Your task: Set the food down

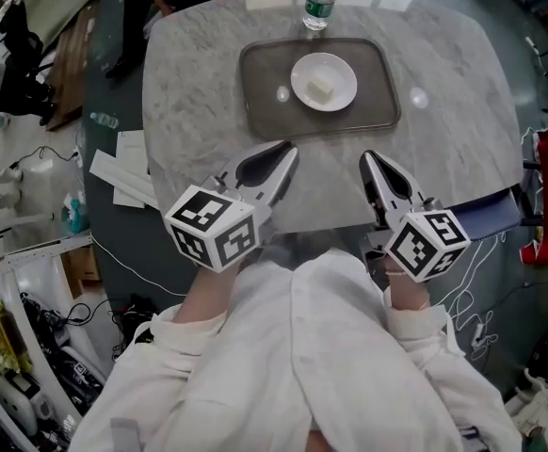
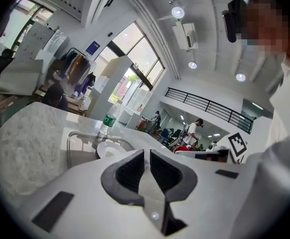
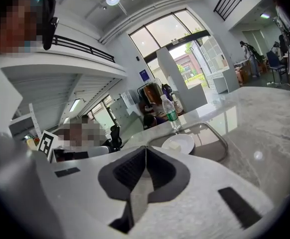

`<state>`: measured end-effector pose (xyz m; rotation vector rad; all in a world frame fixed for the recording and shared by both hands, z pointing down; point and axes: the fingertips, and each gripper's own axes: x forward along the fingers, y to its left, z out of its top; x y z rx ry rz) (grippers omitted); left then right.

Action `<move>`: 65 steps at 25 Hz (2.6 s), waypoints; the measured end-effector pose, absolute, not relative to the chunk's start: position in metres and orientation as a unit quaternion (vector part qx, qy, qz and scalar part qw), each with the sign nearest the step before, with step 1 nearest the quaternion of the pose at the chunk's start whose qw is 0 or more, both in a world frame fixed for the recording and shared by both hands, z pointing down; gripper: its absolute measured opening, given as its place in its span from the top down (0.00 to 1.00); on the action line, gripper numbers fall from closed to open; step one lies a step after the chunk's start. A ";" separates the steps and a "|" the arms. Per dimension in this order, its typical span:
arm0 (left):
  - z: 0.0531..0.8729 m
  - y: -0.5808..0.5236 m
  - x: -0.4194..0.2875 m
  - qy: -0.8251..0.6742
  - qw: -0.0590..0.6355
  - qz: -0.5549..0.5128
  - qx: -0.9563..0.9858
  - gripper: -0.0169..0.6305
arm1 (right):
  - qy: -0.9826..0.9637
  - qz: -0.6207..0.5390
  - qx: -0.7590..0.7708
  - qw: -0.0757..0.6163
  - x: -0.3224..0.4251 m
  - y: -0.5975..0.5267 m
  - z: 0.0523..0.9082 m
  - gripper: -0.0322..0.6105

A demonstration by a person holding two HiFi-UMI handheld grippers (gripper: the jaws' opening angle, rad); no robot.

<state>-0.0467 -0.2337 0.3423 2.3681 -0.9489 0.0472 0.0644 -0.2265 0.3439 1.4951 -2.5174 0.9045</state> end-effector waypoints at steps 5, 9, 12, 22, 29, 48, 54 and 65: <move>0.322 -0.209 -0.046 -0.336 0.274 -0.003 0.901 0.91 | -0.841 0.272 0.467 0.024 0.050 -0.208 0.318 0.95; 0.313 -0.189 -0.037 -0.308 0.254 0.000 0.917 0.92 | -0.857 0.255 0.448 0.011 0.038 -0.198 0.303 0.95; 0.311 -0.183 -0.033 -0.304 0.244 0.007 0.921 0.92 | -0.862 0.254 0.438 0.013 0.035 -0.195 0.303 0.95; 0.313 -0.177 -0.009 -0.313 0.274 0.003 0.909 0.92 | -0.870 0.247 0.426 0.027 0.057 -0.187 0.297 0.95; 0.313 -0.174 0.007 -0.313 0.268 0.018 0.911 0.92 | -0.871 0.241 0.426 0.048 0.066 -0.186 0.303 0.95; 0.313 -0.169 0.014 -0.322 0.261 0.029 0.910 0.92 | -0.890 0.224 0.392 0.061 0.054 -0.181 0.301 0.95; 0.314 -0.167 0.012 -0.326 0.264 0.036 0.907 0.92 | -0.890 0.222 0.392 0.076 0.053 -0.179 0.305 0.95; 0.318 -0.164 0.012 -0.324 0.266 0.042 0.907 0.92 | -0.893 0.217 0.385 0.088 0.048 -0.177 0.309 0.95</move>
